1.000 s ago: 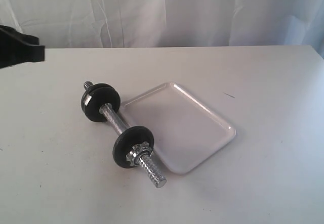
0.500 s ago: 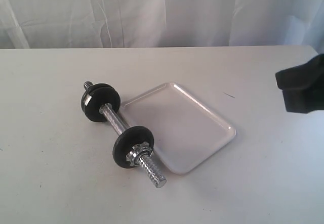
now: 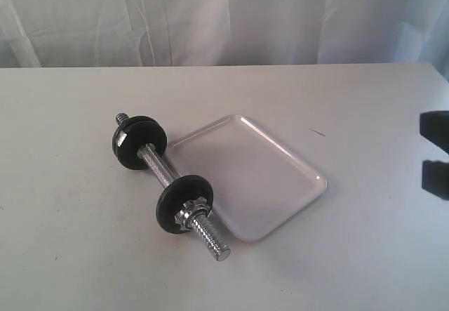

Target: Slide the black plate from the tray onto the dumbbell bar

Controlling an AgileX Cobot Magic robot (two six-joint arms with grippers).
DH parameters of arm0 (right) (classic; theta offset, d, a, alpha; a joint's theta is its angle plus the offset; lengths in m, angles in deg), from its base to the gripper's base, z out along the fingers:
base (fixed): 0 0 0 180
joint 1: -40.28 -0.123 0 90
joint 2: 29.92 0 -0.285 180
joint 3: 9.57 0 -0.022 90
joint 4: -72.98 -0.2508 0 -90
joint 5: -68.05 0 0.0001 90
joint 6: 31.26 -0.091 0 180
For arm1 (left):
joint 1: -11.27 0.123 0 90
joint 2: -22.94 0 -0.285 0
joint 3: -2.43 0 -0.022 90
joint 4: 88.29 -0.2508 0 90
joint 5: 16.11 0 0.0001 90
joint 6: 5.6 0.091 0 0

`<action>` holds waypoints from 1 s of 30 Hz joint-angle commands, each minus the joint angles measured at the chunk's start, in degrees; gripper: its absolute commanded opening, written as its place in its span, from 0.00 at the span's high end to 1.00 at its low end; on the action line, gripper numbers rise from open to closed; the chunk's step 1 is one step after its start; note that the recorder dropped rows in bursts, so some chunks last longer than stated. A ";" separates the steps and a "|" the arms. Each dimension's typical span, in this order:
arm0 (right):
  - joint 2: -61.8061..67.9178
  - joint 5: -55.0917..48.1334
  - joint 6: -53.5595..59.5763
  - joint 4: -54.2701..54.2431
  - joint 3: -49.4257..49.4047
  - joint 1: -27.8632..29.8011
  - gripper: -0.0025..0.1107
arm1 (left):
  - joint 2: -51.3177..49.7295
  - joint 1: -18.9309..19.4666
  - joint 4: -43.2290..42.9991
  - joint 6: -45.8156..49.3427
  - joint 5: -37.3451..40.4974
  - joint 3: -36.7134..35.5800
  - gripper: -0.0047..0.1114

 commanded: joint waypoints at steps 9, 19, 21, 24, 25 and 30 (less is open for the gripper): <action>-27.27 9.94 -14.70 10.22 -25.69 6.04 0.98 | 0.43 0.20 0.57 -0.05 -0.08 -0.32 0.96; -33.97 5.76 -14.49 10.34 -31.24 10.03 0.98 | 0.43 0.20 0.57 -0.05 0.03 -0.32 0.96; -34.10 5.29 -14.49 10.34 -31.24 10.03 0.98 | 0.43 0.20 0.57 -0.05 0.03 -0.32 0.96; -34.10 4.70 -14.49 10.34 -31.24 10.03 0.98 | 0.43 0.20 0.57 -0.05 0.03 -0.32 0.96; -34.10 4.61 -14.49 10.34 -31.24 10.03 0.98 | 0.43 0.20 0.57 -0.05 0.03 -0.32 0.96; -34.10 4.72 -14.49 10.34 -31.24 10.03 0.98 | 0.43 0.20 0.57 -0.05 0.03 -0.32 0.96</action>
